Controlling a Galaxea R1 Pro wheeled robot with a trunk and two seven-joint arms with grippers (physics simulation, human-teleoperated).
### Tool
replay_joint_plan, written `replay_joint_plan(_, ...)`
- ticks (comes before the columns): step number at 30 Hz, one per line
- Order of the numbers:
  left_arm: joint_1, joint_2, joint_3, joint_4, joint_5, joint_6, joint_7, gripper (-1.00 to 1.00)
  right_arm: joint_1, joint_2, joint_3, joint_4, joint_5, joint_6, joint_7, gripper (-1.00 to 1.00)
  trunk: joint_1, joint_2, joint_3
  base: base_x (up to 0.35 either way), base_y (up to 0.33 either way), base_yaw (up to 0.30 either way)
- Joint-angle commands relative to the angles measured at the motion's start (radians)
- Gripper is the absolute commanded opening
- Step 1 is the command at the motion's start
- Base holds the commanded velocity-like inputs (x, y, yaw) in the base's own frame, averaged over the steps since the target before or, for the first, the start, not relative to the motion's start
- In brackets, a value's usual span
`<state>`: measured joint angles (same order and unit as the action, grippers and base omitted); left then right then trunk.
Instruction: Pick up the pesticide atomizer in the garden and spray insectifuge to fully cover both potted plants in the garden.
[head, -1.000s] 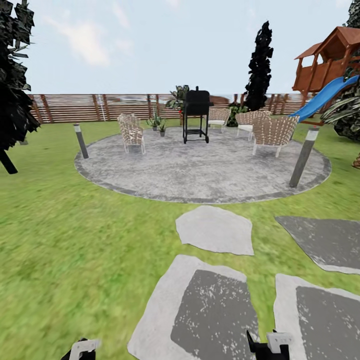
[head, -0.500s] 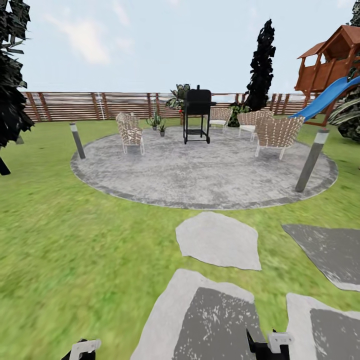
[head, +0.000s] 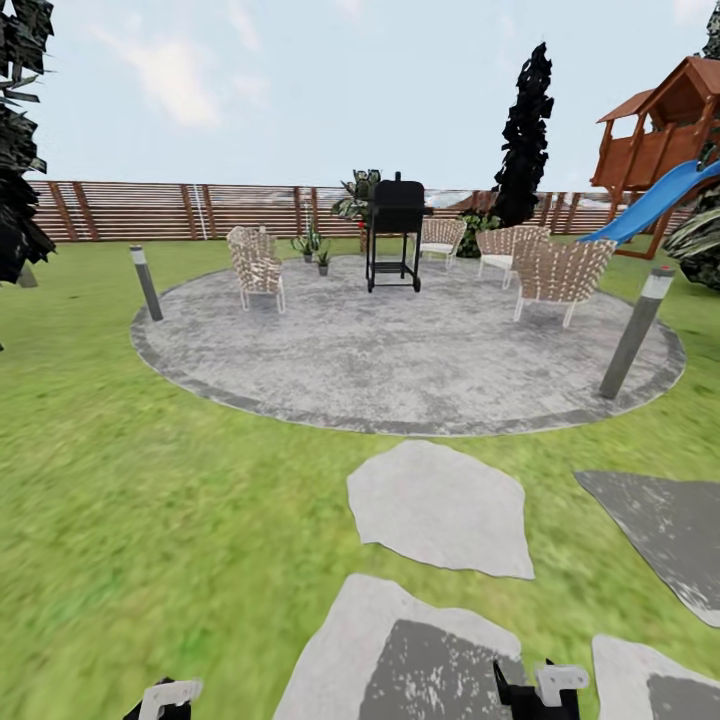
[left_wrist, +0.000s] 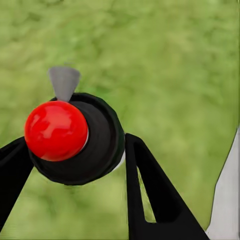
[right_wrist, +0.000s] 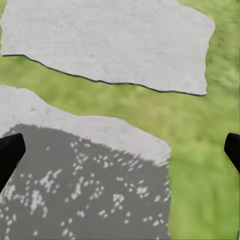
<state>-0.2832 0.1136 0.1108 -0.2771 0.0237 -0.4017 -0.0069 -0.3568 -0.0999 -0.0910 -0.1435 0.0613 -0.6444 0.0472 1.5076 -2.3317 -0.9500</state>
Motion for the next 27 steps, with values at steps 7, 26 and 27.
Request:
replay_joint_plan(7,-0.001,0.000,0.001,0.000,0.002,-0.003,-0.001,-1.00,-0.001,0.000,-0.009,0.001,0.006,-0.003,0.005,1.00,0.000,0.000,-0.001,0.338,-0.081,0.000)
replay_joint_plan(26,-0.001,0.000,0.001,0.000,0.002,-0.003,-0.001,-1.00,-0.001,0.000,-0.009,0.001,0.006,-0.003,0.005,1.00,0.000,0.000,-0.001,0.338,-0.082,0.000)
replay_joint_plan(27,-0.001,0.000,0.001,0.000,0.002,-0.003,-0.001,-1.00,-0.001,0.000,-0.009,0.001,0.006,-0.003,0.005,1.00,0.000,0.000,-0.001,0.338,-0.082,0.000)
